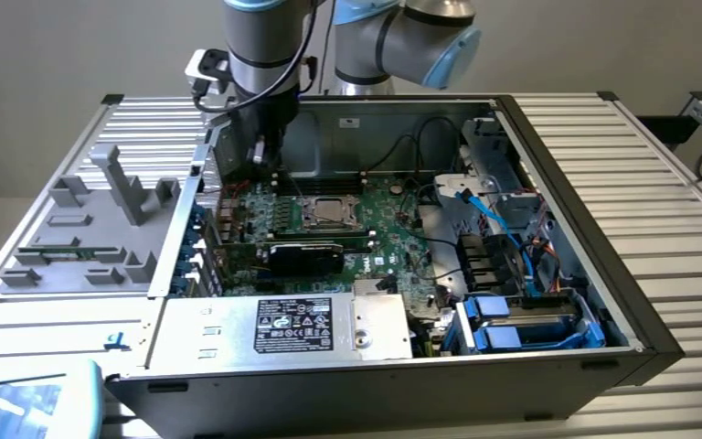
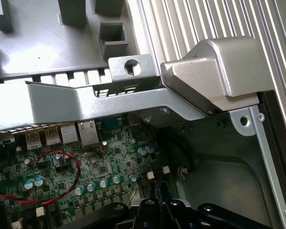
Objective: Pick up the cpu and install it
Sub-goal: 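Install the first cpu locking lever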
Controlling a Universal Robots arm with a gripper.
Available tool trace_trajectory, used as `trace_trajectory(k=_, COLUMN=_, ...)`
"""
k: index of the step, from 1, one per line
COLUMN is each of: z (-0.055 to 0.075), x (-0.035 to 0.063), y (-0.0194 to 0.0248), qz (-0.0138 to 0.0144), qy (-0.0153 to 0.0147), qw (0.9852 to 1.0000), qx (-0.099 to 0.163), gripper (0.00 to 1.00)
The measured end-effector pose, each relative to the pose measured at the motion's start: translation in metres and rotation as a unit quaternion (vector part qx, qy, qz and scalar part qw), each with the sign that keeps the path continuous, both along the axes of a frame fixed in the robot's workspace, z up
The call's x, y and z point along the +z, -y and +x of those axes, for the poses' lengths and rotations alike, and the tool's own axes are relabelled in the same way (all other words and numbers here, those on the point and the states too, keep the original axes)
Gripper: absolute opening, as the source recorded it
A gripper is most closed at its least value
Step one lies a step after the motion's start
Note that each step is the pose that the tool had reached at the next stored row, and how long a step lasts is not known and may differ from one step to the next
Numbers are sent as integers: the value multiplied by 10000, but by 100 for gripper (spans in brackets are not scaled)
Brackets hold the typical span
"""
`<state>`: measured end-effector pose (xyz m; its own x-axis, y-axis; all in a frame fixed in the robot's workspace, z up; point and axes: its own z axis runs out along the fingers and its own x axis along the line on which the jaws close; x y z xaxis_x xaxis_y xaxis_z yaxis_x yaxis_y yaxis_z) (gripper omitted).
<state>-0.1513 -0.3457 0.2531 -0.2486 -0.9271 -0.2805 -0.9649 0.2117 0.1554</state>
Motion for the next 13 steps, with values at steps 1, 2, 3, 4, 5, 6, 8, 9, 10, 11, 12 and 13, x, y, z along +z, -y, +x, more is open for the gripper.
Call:
trace_trajectory(k=1, z=4, x=-5, y=-2, qz=3, qy=0, qw=10000, qx=0, gripper=12)
trace_trajectory(k=2, z=9, x=-11, y=-5, qz=7, qy=0, qw=10000, qx=0, gripper=12)
trace_trajectory(k=3, z=15, x=-14, y=-8, qz=10, qy=1, qw=10000, qx=0, gripper=12)
trace_trajectory(k=4, z=23, x=-15, y=-10, qz=10, qy=0, qw=10000, qx=0, gripper=12)
trace_trajectory(k=5, z=36, x=-15, y=-11, qz=10, qy=0, qw=10000, qx=0, gripper=12)
trace_trajectory(k=6, z=56, x=-15, y=-12, qz=10, qy=0, qw=10000, qx=0, gripper=12)
trace_trajectory(k=8, z=120, x=-15, y=-12, qz=10, qy=0, qw=10000, qx=1, gripper=12)
trace_trajectory(k=9, z=157, x=-15, y=-12, qz=10, qy=0, qw=10000, qx=0, gripper=12)
trace_trajectory(k=10, z=197, x=-13, y=-12, qz=10, qy=0, qw=10000, qx=0, gripper=12)
trace_trajectory(k=11, z=240, x=-10, y=-12, qz=10, qy=1, qw=10000, qx=0, gripper=12)
trace_trajectory(k=12, z=281, x=-5, y=-12, qz=10, qy=2, qw=10000, qx=1, gripper=12)
trace_trajectory(k=13, z=320, x=2, y=-12, qz=10, qy=3, qw=10000, qx=0, gripper=12)
